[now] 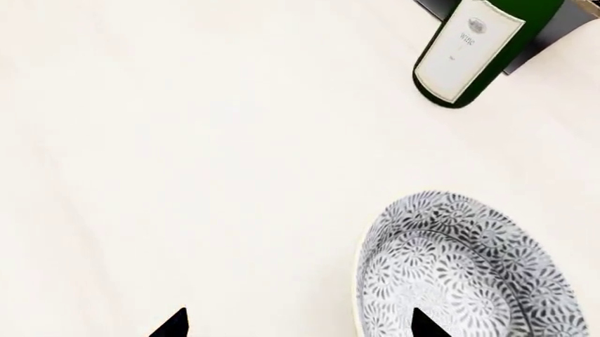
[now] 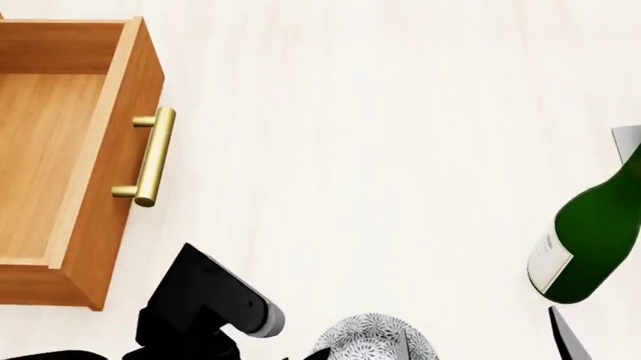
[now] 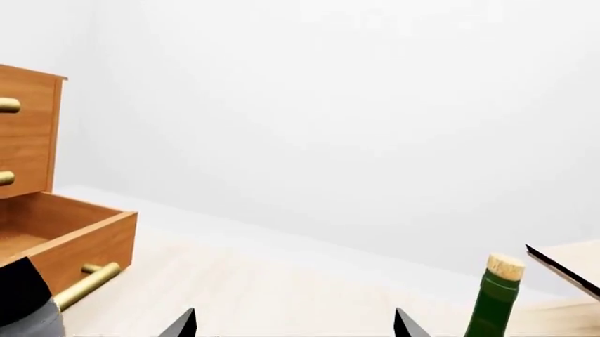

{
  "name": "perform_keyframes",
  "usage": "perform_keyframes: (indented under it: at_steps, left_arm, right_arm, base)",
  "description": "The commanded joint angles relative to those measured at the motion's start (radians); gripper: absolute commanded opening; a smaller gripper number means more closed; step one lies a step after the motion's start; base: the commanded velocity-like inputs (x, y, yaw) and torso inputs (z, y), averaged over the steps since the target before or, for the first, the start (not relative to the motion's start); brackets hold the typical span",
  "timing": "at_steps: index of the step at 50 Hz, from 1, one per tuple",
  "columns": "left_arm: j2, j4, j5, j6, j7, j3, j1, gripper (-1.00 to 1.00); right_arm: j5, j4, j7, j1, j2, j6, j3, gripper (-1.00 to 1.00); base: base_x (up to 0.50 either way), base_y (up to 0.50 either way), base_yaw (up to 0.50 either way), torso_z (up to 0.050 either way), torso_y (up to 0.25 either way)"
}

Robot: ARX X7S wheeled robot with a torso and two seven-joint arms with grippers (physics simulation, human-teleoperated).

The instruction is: Put the bowl on top of the cabinet.

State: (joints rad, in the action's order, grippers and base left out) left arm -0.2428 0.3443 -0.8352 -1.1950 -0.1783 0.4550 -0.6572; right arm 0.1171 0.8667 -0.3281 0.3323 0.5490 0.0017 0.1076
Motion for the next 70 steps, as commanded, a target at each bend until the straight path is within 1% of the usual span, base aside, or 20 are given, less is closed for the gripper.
perform_keyframes:
  at_steps: [1, 13, 28, 43, 55, 70]
  left_arm:
    - [0.021, -0.071, 0.076, 0.038, 0.060, 0.054, -0.037, 1.00]
    - [0.015, -0.115, 0.139, 0.110, 0.098, 0.138, -0.061, 1.00]
    - [0.037, -0.210, 0.167, 0.157, 0.133, 0.181, -0.089, 1.00]
    - [0.034, -0.247, 0.207, 0.177, 0.176, 0.285, -0.105, 1.00]
    - [0.028, -0.252, 0.224, 0.189, 0.203, 0.344, -0.119, 1.00]
    - [0.042, -0.319, 0.264, 0.236, 0.221, 0.396, -0.130, 1.00]
  right_arm:
    - [-0.013, -0.013, 0.033, -0.004, -0.018, 0.013, -0.019, 1.00]
    - [-0.011, -0.018, 0.031, 0.002, -0.015, 0.004, -0.021, 1.00]
    - [-0.007, -0.025, 0.030, 0.004, -0.012, -0.002, -0.021, 1.00]
    - [-0.003, -0.025, 0.028, 0.008, -0.008, -0.009, -0.023, 1.00]
    - [-0.002, -0.030, 0.026, 0.014, -0.006, -0.018, -0.024, 1.00]
    - [-0.001, -0.033, 0.023, 0.017, -0.004, -0.024, -0.023, 1.00]
  base:
    - [0.00, 0.00, 0.00, 0.000, 0.000]
    - [0.00, 0.00, 0.00, 0.000, 0.000]
    - [0.00, 0.00, 0.00, 0.000, 0.000]
    - [0.00, 0.00, 0.00, 0.000, 0.000]
    - [0.00, 0.00, 0.00, 0.000, -0.006]
    - [0.00, 0.00, 0.00, 0.000, -0.006]
